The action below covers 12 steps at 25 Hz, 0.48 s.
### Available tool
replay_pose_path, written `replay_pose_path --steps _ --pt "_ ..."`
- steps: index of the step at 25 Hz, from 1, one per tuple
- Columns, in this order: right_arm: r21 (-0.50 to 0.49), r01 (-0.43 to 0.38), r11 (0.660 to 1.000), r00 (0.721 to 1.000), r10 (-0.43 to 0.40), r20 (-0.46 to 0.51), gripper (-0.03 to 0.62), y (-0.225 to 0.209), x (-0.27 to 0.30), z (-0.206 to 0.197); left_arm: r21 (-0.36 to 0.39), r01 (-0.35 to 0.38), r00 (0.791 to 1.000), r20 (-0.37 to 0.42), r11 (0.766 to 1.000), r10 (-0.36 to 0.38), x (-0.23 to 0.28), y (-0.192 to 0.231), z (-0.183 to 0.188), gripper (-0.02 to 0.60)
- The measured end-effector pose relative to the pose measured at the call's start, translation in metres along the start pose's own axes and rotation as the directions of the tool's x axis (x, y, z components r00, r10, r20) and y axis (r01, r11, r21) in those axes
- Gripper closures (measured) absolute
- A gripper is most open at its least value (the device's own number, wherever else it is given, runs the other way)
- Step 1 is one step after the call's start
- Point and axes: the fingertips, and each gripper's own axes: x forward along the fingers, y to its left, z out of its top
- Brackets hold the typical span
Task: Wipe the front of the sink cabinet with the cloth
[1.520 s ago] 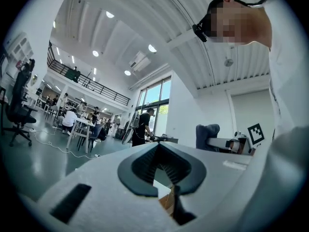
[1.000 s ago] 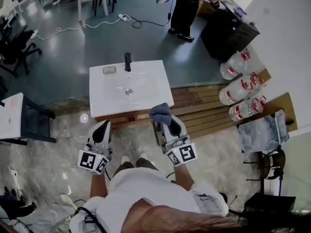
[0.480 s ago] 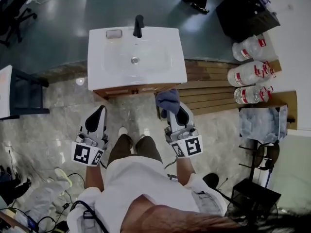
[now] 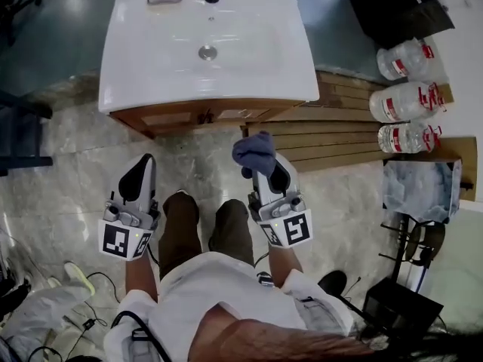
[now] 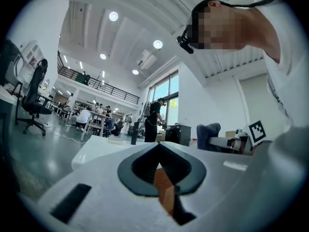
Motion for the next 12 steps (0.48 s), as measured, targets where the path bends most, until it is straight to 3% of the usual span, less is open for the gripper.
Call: replay_pose_path --steps 7,12 --pt "-0.044 -0.032 0.999 0.999 0.033 0.028 0.537 -0.004 -0.019 -0.173 0.047 0.015 0.999 -0.03 0.999 -0.014 -0.003 0.009 -0.179 0.578" --pt "-0.074 -0.069 0.995 0.997 0.072 0.041 0.537 -0.003 -0.021 -0.248 0.098 0.002 1.0 -0.029 0.995 0.001 -0.015 0.012 -0.254 0.578"
